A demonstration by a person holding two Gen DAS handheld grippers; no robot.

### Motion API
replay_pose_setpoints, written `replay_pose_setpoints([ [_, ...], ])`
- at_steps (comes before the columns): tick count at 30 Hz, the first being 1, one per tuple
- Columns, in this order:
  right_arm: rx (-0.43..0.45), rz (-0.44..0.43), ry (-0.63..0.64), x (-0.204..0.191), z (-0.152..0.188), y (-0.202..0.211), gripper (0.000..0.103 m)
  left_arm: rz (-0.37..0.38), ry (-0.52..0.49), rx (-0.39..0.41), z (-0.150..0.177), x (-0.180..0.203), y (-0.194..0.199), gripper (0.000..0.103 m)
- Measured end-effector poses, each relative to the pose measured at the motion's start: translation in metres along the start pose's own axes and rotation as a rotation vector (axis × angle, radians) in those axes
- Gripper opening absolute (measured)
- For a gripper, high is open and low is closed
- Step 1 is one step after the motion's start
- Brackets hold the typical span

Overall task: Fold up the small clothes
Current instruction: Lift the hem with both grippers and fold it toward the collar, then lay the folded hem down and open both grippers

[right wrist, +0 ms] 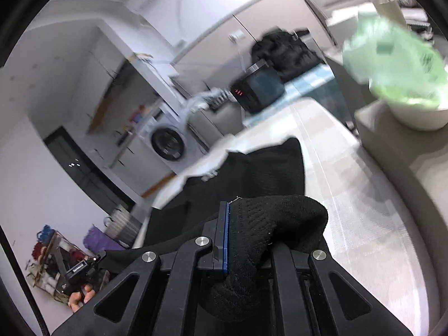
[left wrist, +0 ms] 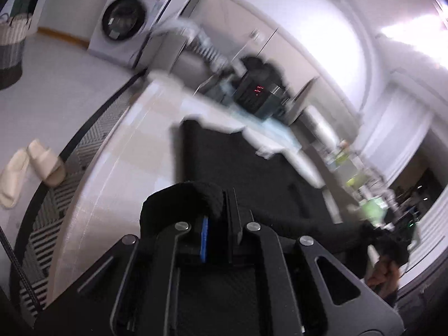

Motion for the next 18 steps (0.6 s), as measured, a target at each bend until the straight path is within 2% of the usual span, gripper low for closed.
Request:
replay_pose_setpoints([
  [1,-0.048,0.036,-0.007,0.005,0.000,-0.016,0.010,-0.027,0.013,-0.039,0.003,-0.008,-0.013,0.010],
  [3,-0.128,0.127,0.004,0.014,0.005,-0.034,0.027,-0.083,0.025,-0.102,0.009,-0.019,-0.033,0.023],
  [4,-0.160,0.208,0.016,0.021,0.009,-0.043,0.032,-0.112,0.019,-0.113,0.012,-0.024,-0.037,0.024],
  [6,-0.183,0.287,0.037,0.029,0.013,-0.046,0.046,-0.136,-0.022,-0.131,0.018,-0.025,-0.042,0.031],
  [7,-0.176,0.275,0.038,0.032,0.015,-0.041,0.047,-0.148,-0.048,-0.136,0.022,-0.024,-0.039,0.035],
  [9,-0.168,0.256,0.037,0.038,0.016,-0.033,0.054,-0.220,-0.102,-0.141,0.028,-0.022,-0.034,0.060],
  [13,-0.137,0.292,0.054,0.053,0.017,-0.007,0.058,-0.258,-0.139,-0.118,0.032,-0.028,-0.013,0.064],
  [18,-0.112,0.278,0.018,0.072,0.011,0.002,0.062,-0.184,-0.035,-0.091,0.020,-0.039,-0.004,0.065],
])
Point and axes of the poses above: each gripper's, at about its wrist camera, not at the fingertips, and y roughly against the way its jaws point, x to its right, z to its underside, the point moved 3 cm from there along -y, roughly the way its jaws point, and after that the axes turned 10 degrees about z, right-handed, at the moved point
